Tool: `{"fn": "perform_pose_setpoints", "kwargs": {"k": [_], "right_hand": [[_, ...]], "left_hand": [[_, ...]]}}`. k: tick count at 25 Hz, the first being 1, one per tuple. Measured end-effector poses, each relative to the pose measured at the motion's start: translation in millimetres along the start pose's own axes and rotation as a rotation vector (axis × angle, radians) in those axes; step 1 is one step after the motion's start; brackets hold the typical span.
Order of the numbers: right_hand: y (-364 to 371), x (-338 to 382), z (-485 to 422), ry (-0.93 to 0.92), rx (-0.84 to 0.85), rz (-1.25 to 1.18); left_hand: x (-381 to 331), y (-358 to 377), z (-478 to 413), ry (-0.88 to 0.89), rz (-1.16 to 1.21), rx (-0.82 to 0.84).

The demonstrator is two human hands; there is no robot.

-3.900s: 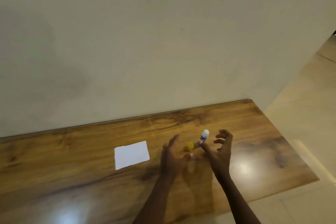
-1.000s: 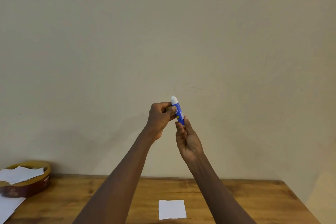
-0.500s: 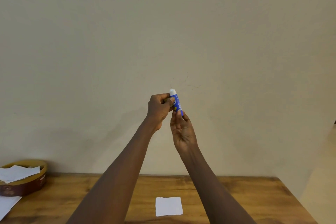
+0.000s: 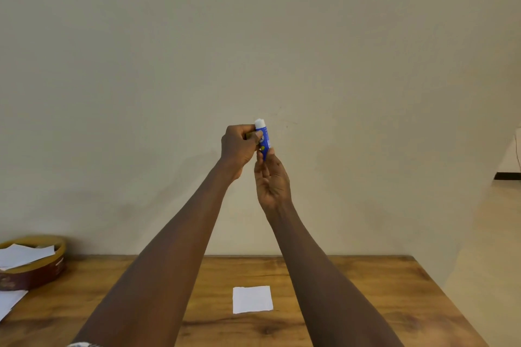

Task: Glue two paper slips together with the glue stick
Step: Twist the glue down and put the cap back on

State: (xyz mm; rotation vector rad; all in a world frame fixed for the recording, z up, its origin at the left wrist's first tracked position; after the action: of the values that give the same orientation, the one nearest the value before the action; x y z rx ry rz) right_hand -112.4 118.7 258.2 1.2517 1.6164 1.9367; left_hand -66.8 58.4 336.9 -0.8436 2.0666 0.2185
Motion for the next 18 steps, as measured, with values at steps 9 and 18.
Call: {"fn": "perform_pose_setpoints", "kwargs": {"k": [9,18], "right_hand": [[7,-1,4,0.106,-0.067,0.136],[7,-5,5,0.165,-0.071,0.237]], "left_hand": [[-8,-6,5,0.011,-0.031,-0.009],[-6,-16,6,0.0,-0.047,-0.08]]}}
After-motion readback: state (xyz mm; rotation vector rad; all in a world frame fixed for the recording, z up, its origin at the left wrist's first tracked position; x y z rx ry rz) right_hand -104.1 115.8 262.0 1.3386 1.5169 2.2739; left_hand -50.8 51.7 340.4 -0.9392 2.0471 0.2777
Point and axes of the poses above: each hand's wrist, its own z-axis away from the middle knuckle, its own y-axis out of the palm, x = y × z, the point moved 5 cm from there along -z, towards the middle knuckle, and after that the axes turned 12 degrees about y, right-handed, at the moved point
